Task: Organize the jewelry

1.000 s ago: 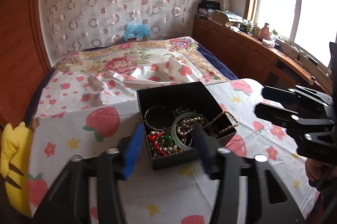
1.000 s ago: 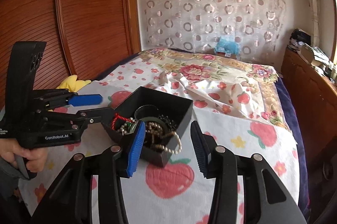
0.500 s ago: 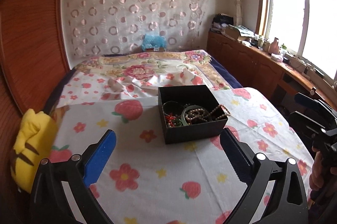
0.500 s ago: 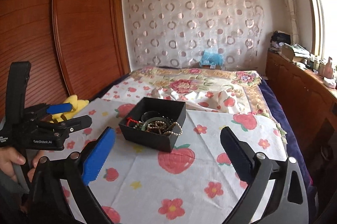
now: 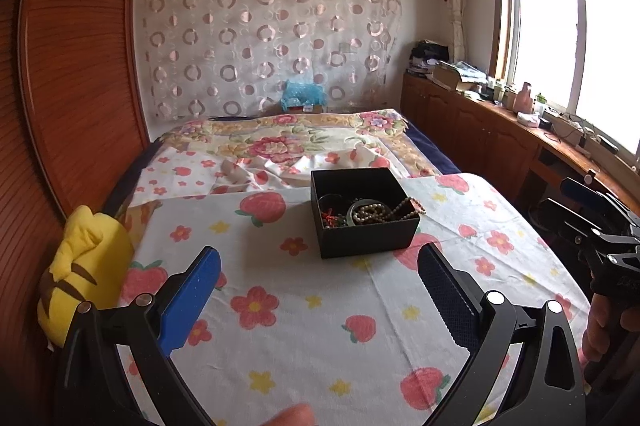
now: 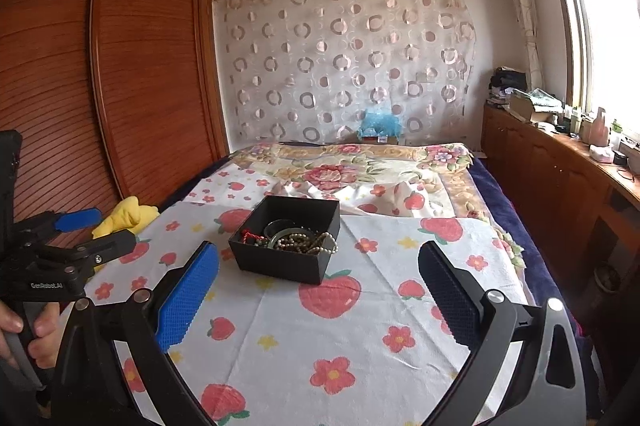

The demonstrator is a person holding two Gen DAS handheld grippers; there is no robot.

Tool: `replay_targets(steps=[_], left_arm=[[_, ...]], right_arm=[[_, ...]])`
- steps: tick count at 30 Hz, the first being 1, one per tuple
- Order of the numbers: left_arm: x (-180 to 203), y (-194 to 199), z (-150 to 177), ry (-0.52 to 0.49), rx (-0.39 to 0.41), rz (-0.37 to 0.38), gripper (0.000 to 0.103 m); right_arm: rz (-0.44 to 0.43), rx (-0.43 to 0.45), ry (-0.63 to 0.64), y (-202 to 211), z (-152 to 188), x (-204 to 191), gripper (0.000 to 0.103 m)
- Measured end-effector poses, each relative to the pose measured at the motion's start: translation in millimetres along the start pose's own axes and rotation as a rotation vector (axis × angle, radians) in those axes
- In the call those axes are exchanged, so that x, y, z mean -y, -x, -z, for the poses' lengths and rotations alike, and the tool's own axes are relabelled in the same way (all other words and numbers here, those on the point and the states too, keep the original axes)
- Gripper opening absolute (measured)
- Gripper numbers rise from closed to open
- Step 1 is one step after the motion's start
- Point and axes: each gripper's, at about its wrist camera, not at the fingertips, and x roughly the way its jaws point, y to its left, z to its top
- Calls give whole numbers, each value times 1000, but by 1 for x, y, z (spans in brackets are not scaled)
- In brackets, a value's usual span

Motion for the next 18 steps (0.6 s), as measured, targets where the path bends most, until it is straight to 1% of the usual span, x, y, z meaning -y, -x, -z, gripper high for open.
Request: replay_targets(steps=[18], left_arm=[[3,7,-4,5,22,-4,95]], right_arm=[[10,-14,-12,-2,8,-4,100]])
